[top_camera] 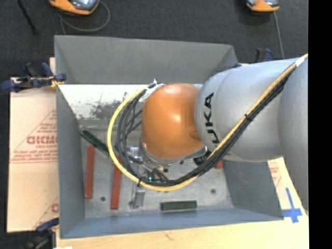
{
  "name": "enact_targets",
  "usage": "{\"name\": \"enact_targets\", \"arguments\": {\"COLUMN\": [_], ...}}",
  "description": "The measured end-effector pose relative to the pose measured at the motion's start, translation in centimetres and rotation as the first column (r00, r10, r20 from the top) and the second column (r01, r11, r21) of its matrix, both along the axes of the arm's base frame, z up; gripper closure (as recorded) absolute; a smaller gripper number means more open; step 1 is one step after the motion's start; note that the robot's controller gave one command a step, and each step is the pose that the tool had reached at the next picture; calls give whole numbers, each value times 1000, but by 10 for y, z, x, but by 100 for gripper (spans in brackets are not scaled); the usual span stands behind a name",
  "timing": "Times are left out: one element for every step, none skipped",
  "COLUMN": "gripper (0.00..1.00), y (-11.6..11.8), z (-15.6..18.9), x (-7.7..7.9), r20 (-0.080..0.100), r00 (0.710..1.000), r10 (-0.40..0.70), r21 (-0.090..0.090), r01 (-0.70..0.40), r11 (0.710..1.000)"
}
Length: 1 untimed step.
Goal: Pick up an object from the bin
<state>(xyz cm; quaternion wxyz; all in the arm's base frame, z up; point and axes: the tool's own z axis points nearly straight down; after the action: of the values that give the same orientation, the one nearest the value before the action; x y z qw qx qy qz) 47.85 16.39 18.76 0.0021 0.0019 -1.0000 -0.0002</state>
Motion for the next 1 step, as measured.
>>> {"name": "enact_targets", "arguments": {"gripper": [0], "y": [19], "z": [-120], "x": [27], "r20": [2], "r00": [918], "r10": [398], "r21": [-1], "r01": [-398], "r11": [918]}}
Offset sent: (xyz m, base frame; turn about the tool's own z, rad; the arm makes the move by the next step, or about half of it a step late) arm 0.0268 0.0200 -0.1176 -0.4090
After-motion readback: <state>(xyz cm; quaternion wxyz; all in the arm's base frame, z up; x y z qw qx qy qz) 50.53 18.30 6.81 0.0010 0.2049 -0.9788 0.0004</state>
